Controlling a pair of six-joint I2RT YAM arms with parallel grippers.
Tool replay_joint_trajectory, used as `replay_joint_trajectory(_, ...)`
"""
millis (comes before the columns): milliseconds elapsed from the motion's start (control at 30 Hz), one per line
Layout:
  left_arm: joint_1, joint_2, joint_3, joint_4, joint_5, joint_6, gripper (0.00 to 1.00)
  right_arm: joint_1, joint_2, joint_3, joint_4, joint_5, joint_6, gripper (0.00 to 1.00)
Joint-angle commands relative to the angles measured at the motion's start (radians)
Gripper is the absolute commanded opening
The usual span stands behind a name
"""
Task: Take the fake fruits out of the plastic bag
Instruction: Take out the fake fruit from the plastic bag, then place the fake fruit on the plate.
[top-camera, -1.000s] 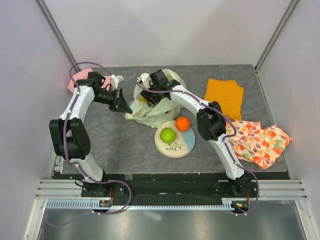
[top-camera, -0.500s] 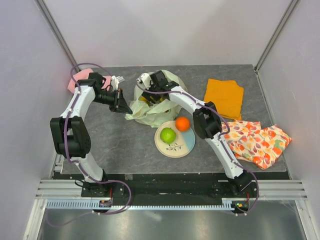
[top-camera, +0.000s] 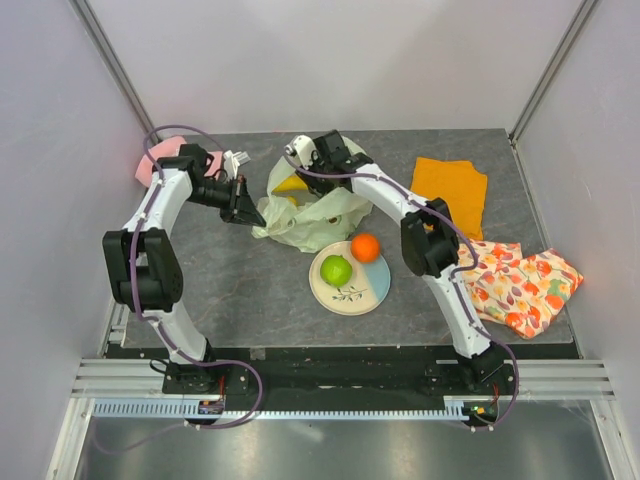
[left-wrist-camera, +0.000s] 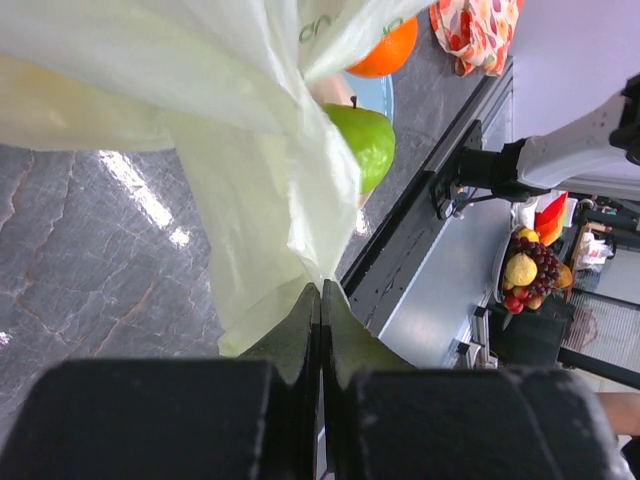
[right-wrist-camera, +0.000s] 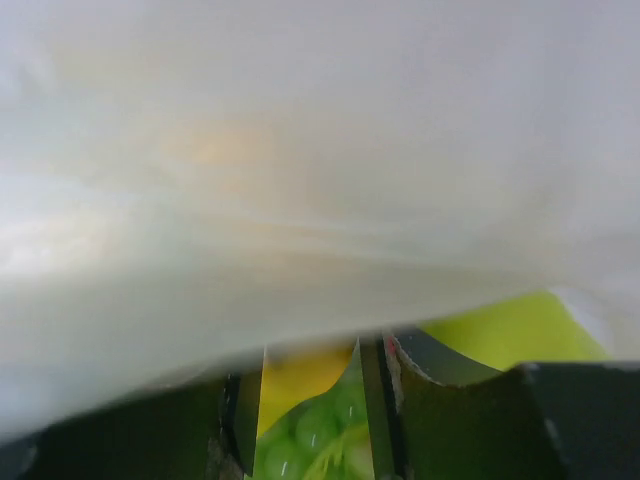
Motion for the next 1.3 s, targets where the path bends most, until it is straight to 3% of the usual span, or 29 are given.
replay_joint_trajectory(0,-0.010,0.018,0.080,0.007,0.058,-0.019,0.02,0.015,-0.213,-0.039,0.027,-0.095,0.041,0.36)
replay_joint_trajectory(267,-0.013,0.085,0.238,0.008,0.059,-0.057,0.01,0.053,-0.398,-0.242,0.020,-0.012,-0.134,0.24)
replay_joint_trajectory(500,-0.013,0.160,0.356,0.014,0.069,-0.088,0.02,0.053,-0.623,-0.355,-0.050,0.013,-0.191,0.22)
replay_joint_trajectory(800,-0.013,0.173,0.371,0.031,0.078,-0.104,0.02,0.053,-0.892,-0.559,-0.061,0.103,-0.131,0.19)
replay_joint_trajectory(867,-0.013,0.173,0.374,0.033,0.081,-0.111,0.02,0.052,-0.934,-0.590,-0.062,0.070,-0.120,0.19)
replay_joint_trajectory(900,-0.013,0.171,0.373,0.033,0.081,-0.112,0.02,0.052,-0.978,-0.607,-0.067,-0.029,-0.120,0.21)
replay_joint_trajectory(1067,-0.013,0.144,0.341,0.031,0.072,-0.100,0.02,0.053,-1.046,-0.694,-0.323,-0.242,-0.177,0.23)
replay_joint_trajectory(1100,-0.013,0.140,0.338,0.031,0.072,-0.098,0.02,0.056,-1.081,-0.775,-0.355,-0.271,-0.204,0.22)
replay_joint_trajectory(1267,-0.012,0.117,0.308,0.031,0.072,-0.095,0.02,0.059,-1.176,-1.016,-0.363,-0.244,-0.365,0.20)
